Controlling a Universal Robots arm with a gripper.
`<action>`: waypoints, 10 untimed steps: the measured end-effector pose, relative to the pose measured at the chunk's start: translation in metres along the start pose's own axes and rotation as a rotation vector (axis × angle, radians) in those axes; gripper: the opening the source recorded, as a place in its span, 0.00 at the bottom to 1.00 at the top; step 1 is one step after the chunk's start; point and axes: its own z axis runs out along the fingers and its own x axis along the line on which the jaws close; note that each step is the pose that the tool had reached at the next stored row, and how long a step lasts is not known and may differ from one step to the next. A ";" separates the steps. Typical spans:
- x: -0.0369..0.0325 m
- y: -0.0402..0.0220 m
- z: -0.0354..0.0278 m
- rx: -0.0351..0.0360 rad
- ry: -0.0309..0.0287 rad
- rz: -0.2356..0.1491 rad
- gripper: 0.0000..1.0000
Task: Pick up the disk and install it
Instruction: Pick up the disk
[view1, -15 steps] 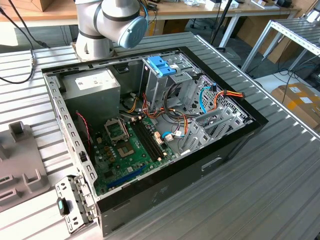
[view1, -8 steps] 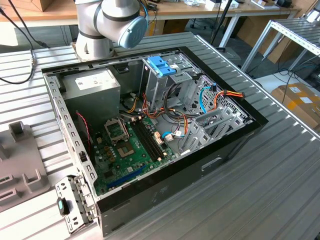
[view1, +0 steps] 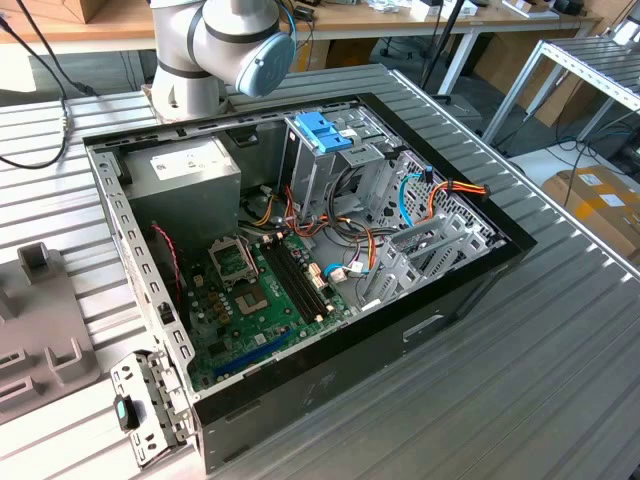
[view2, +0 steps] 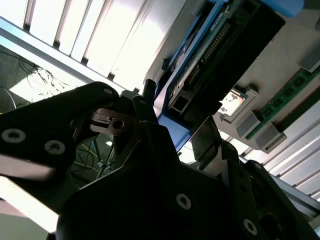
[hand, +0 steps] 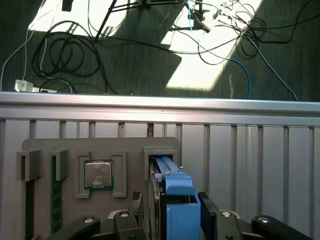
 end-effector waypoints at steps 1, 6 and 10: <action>0.0000 0.0000 0.0000 0.0000 0.0000 0.000 0.56; 0.0000 0.0000 0.0002 0.0000 -0.0001 0.000 0.56; 0.0000 0.0000 0.0003 0.0000 0.0000 0.000 0.37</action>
